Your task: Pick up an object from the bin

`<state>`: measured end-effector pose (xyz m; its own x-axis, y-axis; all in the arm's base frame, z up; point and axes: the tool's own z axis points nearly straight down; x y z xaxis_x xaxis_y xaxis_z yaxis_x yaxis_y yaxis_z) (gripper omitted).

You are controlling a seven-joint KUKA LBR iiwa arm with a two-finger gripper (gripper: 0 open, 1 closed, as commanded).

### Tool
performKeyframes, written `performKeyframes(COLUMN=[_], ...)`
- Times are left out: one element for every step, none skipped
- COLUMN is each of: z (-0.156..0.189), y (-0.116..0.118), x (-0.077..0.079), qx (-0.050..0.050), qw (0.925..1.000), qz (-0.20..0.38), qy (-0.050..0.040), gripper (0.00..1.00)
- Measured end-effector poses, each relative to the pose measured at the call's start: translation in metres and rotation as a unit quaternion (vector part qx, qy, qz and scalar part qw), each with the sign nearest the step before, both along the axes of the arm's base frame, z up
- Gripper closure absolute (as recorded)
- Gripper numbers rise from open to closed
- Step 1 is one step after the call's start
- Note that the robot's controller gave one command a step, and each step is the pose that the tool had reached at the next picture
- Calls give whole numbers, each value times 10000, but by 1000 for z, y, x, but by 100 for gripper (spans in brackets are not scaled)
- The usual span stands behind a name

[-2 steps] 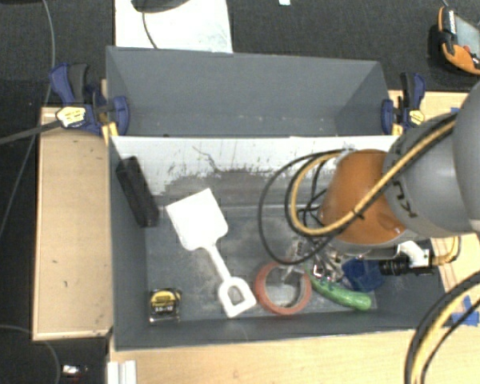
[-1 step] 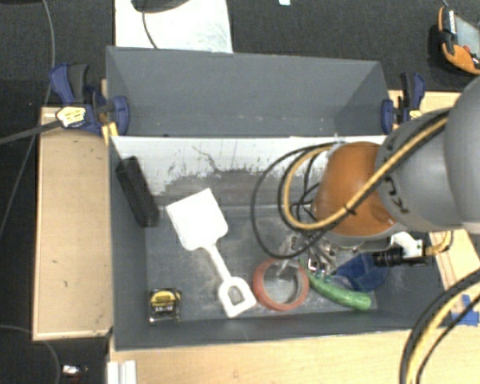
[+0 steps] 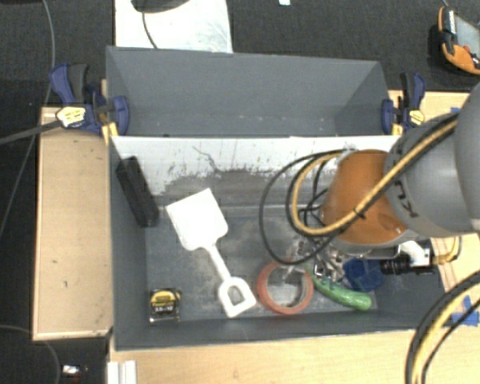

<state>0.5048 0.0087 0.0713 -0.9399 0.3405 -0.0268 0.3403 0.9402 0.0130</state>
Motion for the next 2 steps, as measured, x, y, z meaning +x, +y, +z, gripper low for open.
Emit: performKeyframes(z=[12,6], y=[-4,-5], x=[10,5], qx=[9,8], qw=[10000,10000], qz=[2,0], qy=[35,25], gripper=[100,100])
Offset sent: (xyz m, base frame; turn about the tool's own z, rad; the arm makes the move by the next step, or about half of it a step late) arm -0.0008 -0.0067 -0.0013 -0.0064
